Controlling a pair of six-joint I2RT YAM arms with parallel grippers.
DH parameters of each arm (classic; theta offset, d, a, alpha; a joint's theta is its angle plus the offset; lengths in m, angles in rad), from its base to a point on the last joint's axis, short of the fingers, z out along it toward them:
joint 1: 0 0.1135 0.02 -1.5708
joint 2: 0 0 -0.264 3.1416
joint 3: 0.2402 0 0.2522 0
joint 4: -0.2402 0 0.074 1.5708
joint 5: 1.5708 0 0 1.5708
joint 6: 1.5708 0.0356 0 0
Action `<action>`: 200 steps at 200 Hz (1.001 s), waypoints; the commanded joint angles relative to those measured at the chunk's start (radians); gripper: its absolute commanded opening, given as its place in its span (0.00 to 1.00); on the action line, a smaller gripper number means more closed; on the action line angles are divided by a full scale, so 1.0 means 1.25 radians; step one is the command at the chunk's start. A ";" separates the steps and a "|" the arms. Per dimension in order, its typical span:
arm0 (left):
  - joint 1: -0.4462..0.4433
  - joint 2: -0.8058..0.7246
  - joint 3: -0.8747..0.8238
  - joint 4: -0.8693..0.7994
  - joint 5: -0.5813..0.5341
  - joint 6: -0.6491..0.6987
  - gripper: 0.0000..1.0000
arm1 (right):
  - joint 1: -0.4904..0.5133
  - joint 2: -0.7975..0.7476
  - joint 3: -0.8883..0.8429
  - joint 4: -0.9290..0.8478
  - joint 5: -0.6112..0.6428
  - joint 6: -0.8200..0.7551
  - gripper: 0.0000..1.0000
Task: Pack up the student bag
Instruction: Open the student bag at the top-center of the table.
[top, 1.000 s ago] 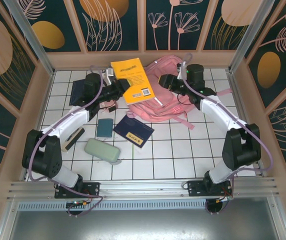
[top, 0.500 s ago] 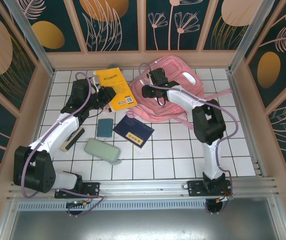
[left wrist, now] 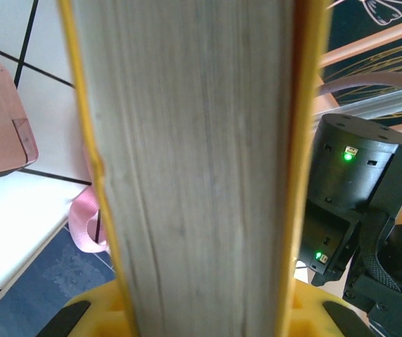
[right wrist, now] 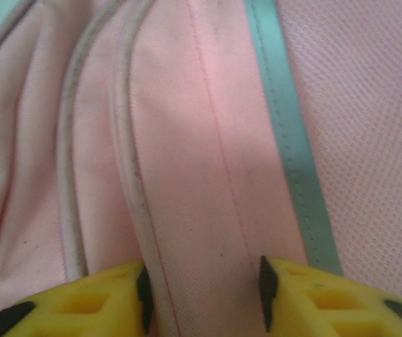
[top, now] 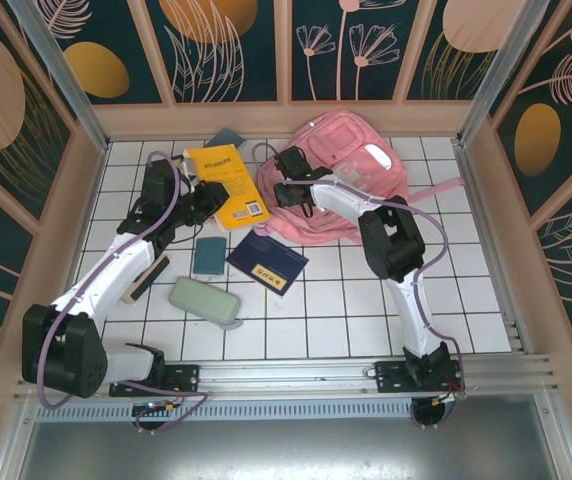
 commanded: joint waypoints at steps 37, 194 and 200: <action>0.005 0.002 0.013 0.038 0.006 0.024 0.00 | -0.003 -0.058 -0.006 -0.005 0.079 0.016 0.00; -0.023 0.161 0.061 0.304 0.062 -0.075 0.00 | -0.164 -0.287 0.143 -0.157 -0.253 0.198 0.00; -0.034 0.176 0.072 0.313 0.058 -0.076 0.00 | -0.169 -0.287 0.148 -0.154 -0.276 0.206 0.00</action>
